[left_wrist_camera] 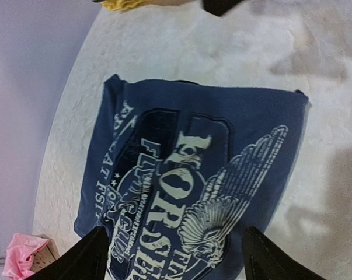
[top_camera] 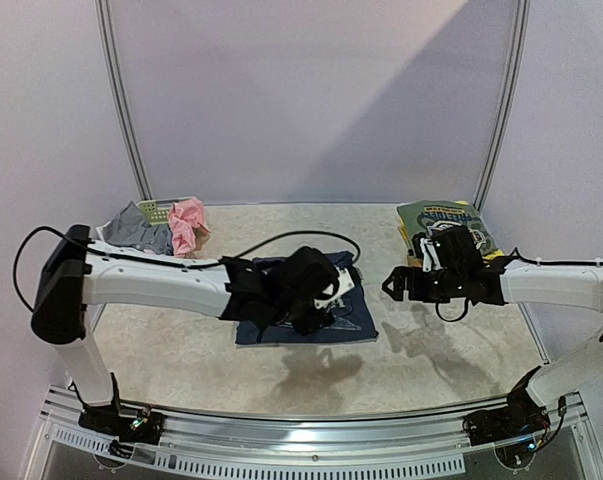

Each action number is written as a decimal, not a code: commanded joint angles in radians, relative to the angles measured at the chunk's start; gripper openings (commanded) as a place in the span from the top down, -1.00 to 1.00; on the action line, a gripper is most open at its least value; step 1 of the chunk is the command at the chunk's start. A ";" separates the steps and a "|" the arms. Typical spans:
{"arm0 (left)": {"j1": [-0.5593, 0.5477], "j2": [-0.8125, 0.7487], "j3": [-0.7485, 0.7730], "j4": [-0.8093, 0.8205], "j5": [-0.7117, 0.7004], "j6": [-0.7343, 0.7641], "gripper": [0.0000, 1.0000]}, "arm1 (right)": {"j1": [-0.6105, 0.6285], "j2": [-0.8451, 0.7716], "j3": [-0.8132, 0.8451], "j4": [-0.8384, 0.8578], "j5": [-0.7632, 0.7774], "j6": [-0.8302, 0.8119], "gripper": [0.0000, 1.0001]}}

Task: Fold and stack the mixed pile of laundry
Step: Pick up the square-folded tank top from the center of the board.

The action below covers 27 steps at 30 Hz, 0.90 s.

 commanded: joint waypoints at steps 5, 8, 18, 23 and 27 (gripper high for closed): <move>-0.110 0.240 0.186 -0.047 -0.117 0.163 -0.66 | -0.031 -0.054 -0.048 0.019 0.024 0.005 -0.97; -0.112 0.317 0.249 -0.065 -0.142 0.181 -0.66 | -0.040 -0.066 -0.059 0.018 0.025 0.002 -0.98; -0.095 0.437 0.331 -0.051 -0.121 0.251 -0.65 | -0.056 -0.065 -0.069 0.022 0.025 -0.007 -0.98; -0.105 0.451 0.349 -0.042 -0.044 0.269 -0.64 | -0.062 -0.068 -0.075 0.026 0.024 -0.007 -0.98; -0.104 0.484 0.378 -0.034 -0.018 0.288 -0.61 | -0.066 -0.068 -0.075 0.025 0.021 -0.006 -0.97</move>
